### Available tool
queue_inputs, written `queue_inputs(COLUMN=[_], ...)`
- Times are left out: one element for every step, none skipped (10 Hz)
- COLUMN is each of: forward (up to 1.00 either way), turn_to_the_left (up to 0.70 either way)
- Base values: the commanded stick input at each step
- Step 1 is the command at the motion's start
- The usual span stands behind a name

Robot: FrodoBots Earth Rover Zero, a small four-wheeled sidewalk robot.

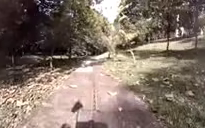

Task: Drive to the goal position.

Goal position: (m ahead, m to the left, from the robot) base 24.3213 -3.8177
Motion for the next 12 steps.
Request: queue_inputs(forward=[0.70, 0.70, 0.70, 0.70, 0.70, 0.70, 0.70, 0.70, 0.70, 0.70, 0.70, 0.70], turn_to_the_left=[0.00, 0.00, 0.00, 0.00, 0.00, 0.00, 0.00, 0.00, 0.00, 0.08, 0.23, 0.27])
